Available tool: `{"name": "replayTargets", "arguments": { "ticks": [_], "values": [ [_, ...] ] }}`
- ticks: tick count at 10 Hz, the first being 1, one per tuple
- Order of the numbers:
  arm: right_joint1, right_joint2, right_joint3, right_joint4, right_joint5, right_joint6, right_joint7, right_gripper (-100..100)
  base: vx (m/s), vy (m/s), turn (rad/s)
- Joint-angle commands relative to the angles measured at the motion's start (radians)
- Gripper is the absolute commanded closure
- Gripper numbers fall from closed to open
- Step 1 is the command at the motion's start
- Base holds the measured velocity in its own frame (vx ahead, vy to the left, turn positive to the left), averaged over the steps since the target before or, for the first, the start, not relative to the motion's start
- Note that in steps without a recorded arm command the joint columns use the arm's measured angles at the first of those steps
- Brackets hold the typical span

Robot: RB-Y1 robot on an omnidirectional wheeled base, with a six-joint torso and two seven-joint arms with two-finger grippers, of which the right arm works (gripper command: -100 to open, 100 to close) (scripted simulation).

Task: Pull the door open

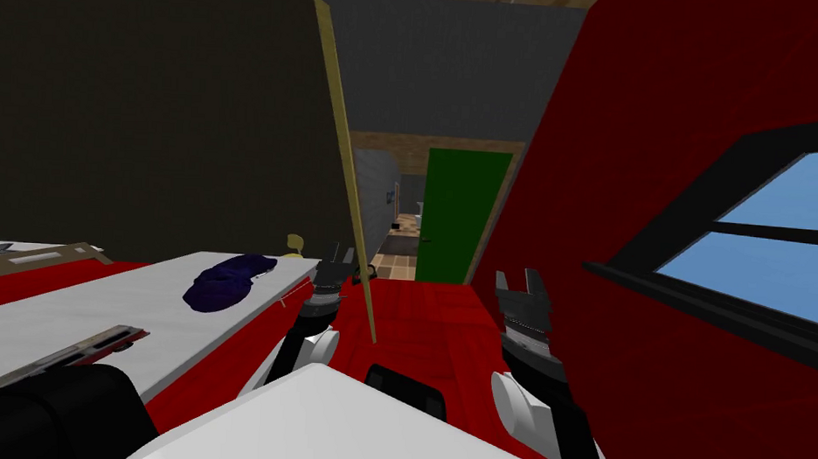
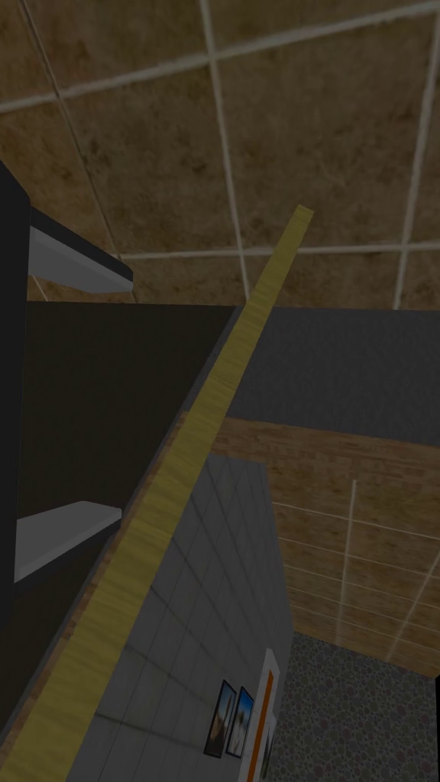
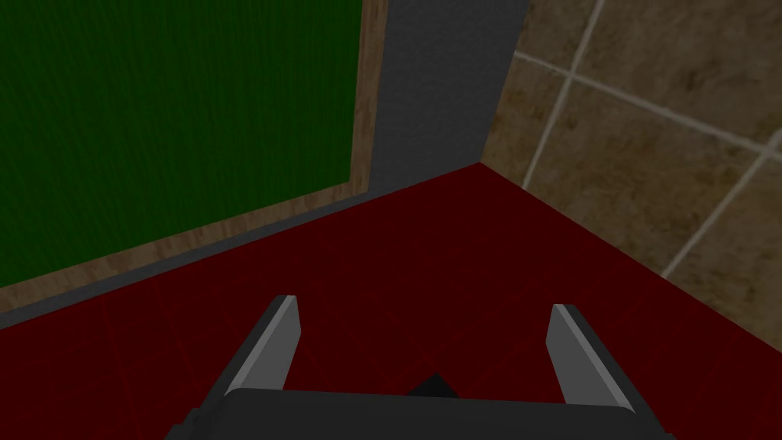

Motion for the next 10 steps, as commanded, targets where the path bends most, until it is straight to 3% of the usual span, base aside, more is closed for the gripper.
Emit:
{"name": "replayTargets", "arguments": {
  "ticks": [1,10],
  "values": [
    [-0.012,-0.005,-0.002,0.038,-0.004,-0.012,0.004,-100,0.105,-0.010,0.026],
    [-0.109,-0.023,-0.016,0.277,-0.028,-0.061,0.037,-100,0.096,-0.023,0.033]
  ]
}}
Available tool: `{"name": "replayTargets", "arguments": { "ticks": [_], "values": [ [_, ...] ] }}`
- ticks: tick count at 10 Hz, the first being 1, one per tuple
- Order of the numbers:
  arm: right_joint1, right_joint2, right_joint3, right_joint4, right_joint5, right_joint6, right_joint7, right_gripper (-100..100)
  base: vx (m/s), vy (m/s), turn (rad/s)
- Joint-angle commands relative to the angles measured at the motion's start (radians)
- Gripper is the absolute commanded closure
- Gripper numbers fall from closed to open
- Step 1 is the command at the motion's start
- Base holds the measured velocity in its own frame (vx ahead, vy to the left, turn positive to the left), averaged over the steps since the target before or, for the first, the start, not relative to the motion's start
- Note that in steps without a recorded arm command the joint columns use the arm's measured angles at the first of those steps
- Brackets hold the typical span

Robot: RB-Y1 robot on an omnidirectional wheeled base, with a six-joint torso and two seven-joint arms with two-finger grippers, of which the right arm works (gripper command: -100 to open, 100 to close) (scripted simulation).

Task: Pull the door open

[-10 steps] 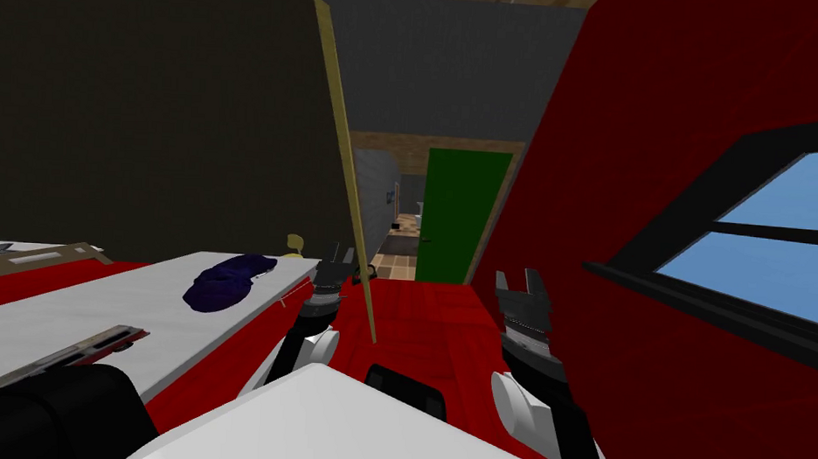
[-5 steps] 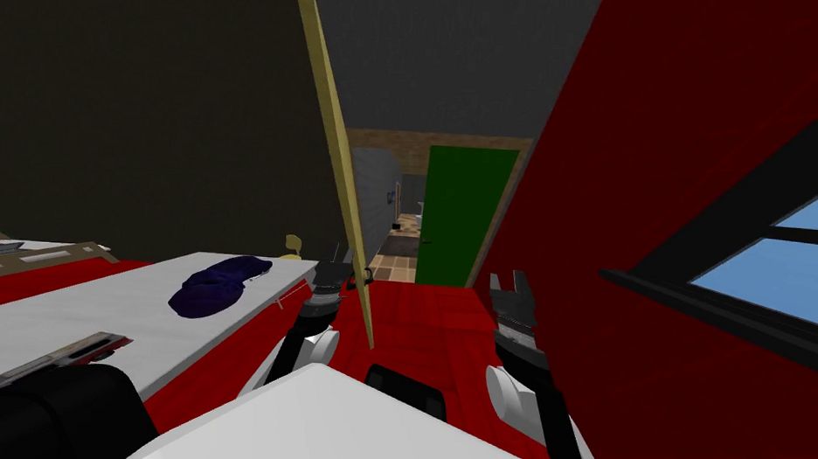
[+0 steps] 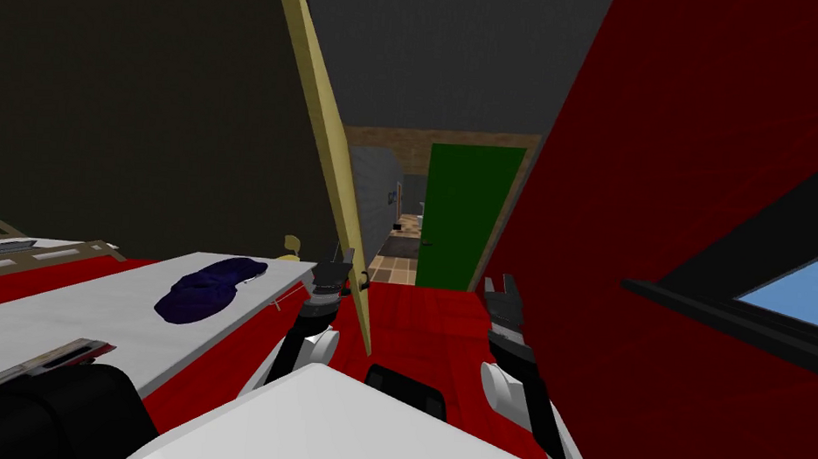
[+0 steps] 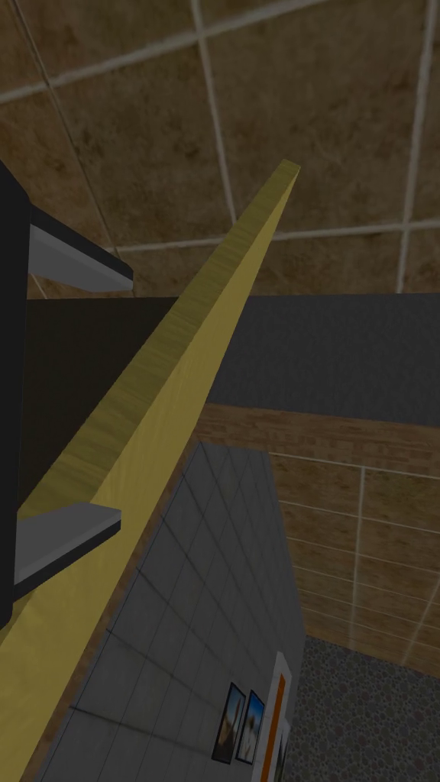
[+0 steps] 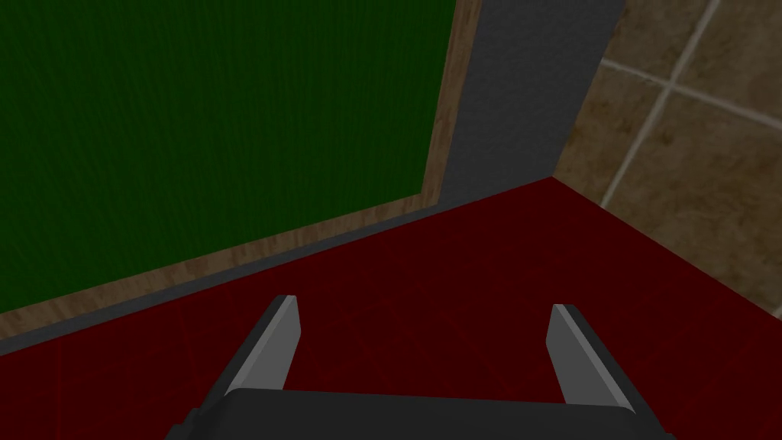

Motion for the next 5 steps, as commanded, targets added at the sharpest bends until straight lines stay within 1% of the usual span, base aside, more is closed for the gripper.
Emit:
{"name": "replayTargets", "arguments": {
  "ticks": [1,3,4,5],
  "values": [
    [-0.022,-0.005,-0.006,0.045,-0.006,-0.006,0.005,-100,0.096,-0.029,0.041],
    [-0.047,-0.008,-0.009,0.102,-0.013,-0.019,0.014,-100,0.103,-0.026,0.045],
    [-0.047,-0.008,-0.009,0.108,-0.013,-0.019,0.014,-100,0.056,-0.017,0.018],
    [-0.060,-0.009,-0.011,0.140,-0.016,-0.026,0.018,-100,0.058,-0.013,0.027]
  ]
}}
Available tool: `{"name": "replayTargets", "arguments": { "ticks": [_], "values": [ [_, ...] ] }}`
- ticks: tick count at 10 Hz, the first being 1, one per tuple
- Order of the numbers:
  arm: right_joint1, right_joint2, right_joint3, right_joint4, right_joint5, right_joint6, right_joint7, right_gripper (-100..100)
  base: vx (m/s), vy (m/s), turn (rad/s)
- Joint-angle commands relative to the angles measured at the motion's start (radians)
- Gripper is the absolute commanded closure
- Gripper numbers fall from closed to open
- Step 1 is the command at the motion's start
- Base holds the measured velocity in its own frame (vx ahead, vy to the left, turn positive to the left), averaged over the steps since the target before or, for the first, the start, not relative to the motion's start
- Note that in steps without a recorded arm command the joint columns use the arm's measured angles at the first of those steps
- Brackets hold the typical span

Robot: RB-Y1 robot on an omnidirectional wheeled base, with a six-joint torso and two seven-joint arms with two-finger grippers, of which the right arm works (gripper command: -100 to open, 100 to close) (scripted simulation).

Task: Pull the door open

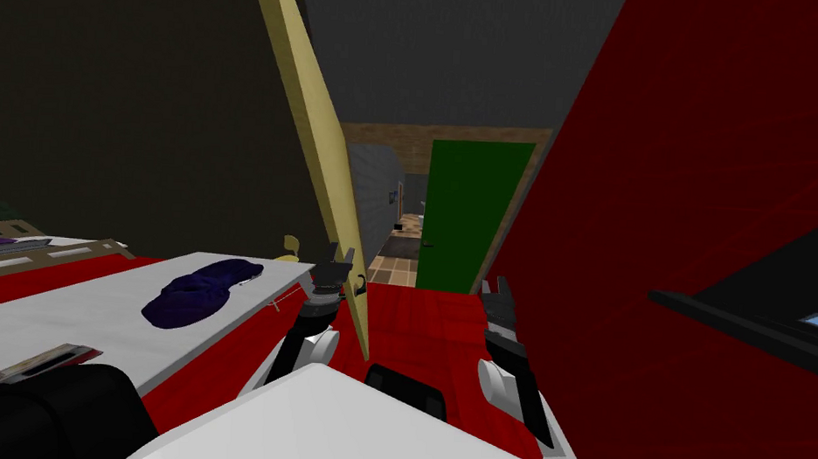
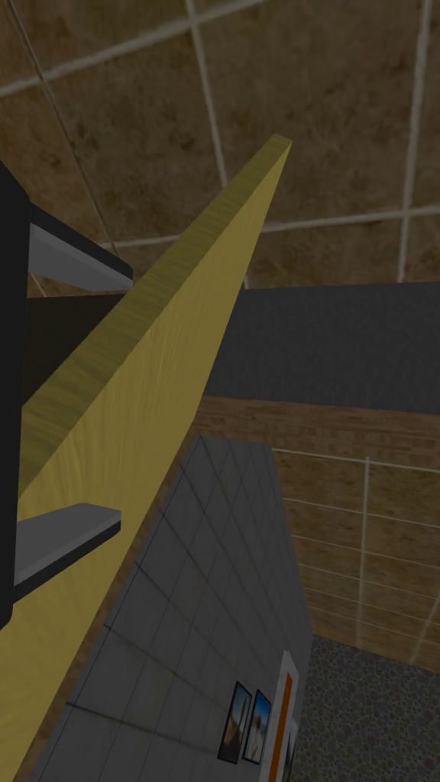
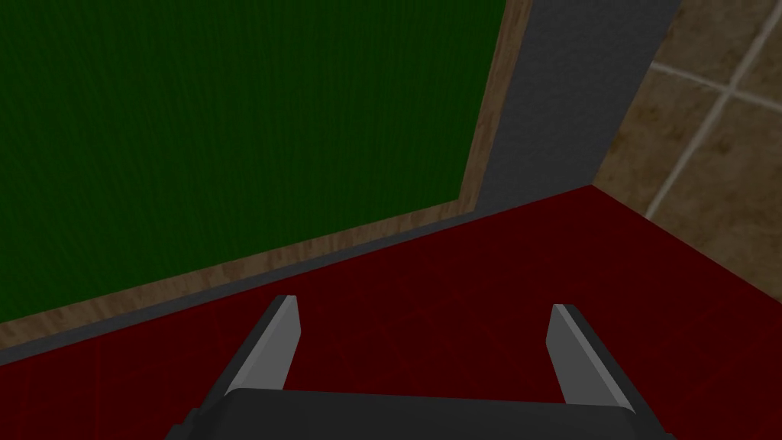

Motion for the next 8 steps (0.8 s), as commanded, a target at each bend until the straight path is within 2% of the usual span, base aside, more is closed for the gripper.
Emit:
{"name": "replayTargets", "arguments": {
  "ticks": [1,2,3,7,8],
  "values": [
    [-0.022,0.000,-0.003,0.047,-0.004,-0.007,0.008,-100,0.075,-0.019,0.046],
    [-0.036,-0.001,-0.005,0.072,-0.008,-0.014,0.012,-100,0.093,-0.026,0.041],
    [-0.036,-0.001,-0.005,0.080,-0.008,-0.014,0.012,-100,0.063,-0.013,0.017],
    [-0.090,-0.004,-0.013,0.207,-0.020,-0.042,0.030,-100,0.082,-0.022,0.046],
    [-0.090,-0.004,-0.013,0.214,-0.020,-0.042,0.030,-100,0.063,-0.015,0.020]
  ]
}}
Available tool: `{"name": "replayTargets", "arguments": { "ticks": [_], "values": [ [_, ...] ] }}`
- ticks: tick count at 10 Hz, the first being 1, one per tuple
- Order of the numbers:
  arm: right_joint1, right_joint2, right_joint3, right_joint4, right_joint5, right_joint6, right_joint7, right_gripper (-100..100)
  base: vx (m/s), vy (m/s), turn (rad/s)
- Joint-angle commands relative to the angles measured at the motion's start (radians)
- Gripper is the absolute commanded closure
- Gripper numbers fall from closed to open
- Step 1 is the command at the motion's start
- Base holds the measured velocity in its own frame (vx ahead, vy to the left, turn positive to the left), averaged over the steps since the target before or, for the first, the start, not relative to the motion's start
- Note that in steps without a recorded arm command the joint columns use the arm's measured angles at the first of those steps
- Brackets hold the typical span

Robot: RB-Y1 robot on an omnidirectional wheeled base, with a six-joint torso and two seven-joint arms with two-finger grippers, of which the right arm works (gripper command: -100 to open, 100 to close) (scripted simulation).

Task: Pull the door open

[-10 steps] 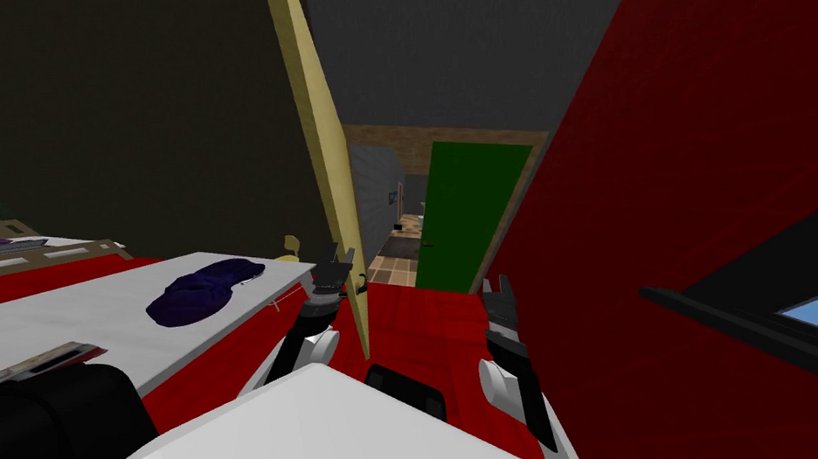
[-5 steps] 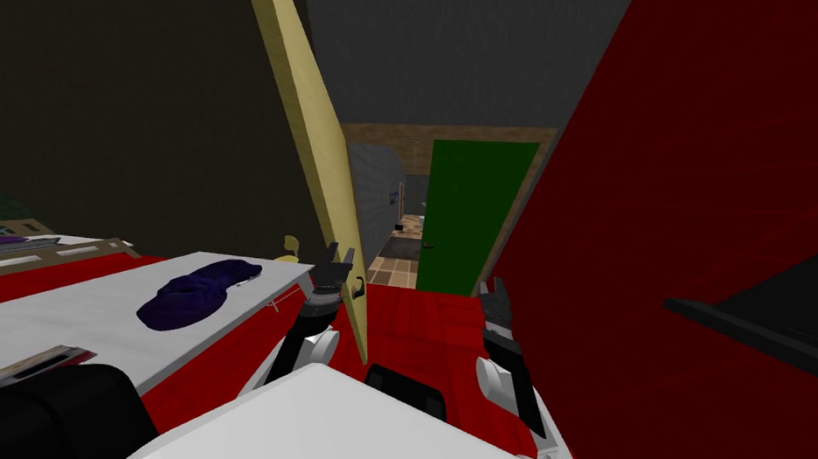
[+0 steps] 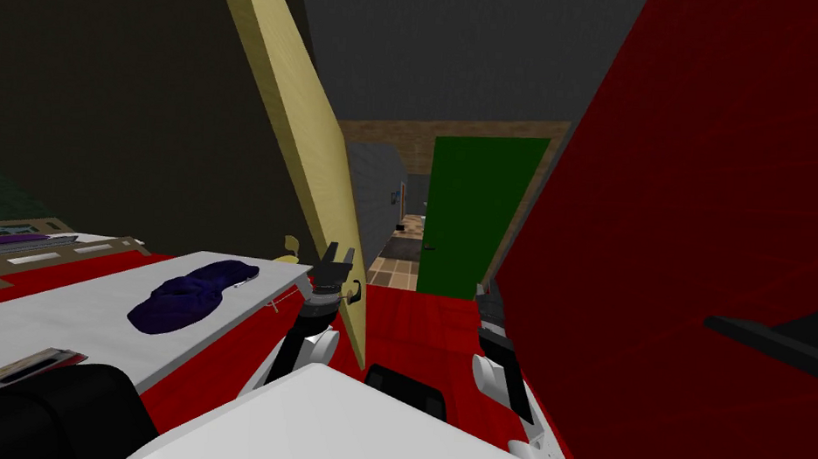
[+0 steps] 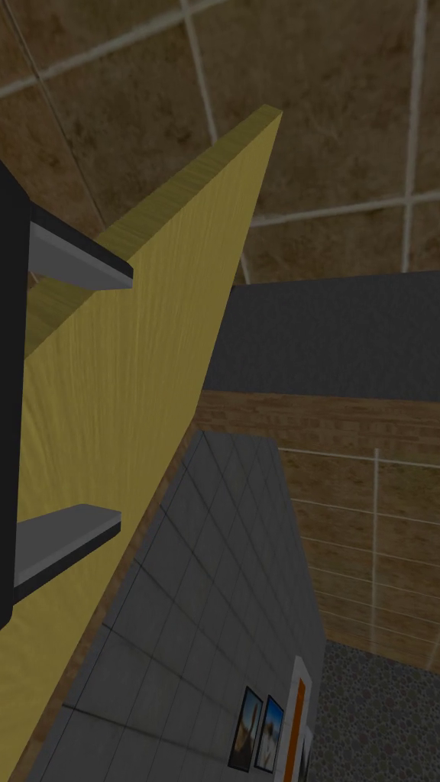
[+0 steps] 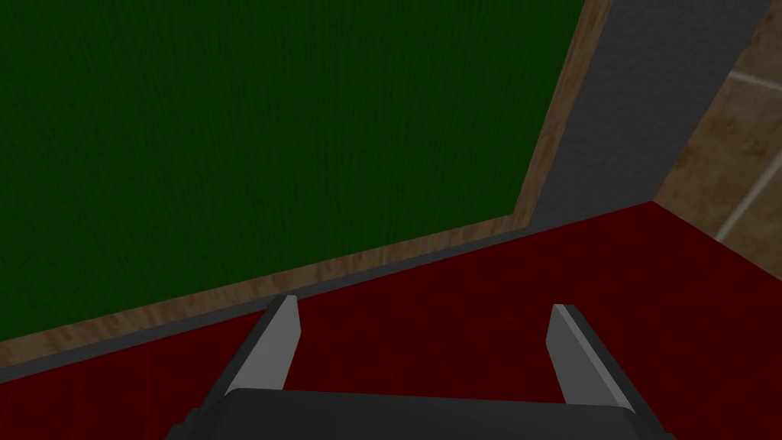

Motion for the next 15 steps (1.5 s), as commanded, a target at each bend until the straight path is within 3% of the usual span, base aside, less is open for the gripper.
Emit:
{"name": "replayTargets", "arguments": {
  "ticks": [1,15],
  "values": [
    [-0.017,-0.003,-0.004,0.045,-0.005,-0.009,0.003,-100,0.053,-0.013,0.028],
    [-0.194,0.010,-0.029,0.481,-0.046,-0.100,0.063,-100,0.089,-0.022,0.058]
  ]
}}
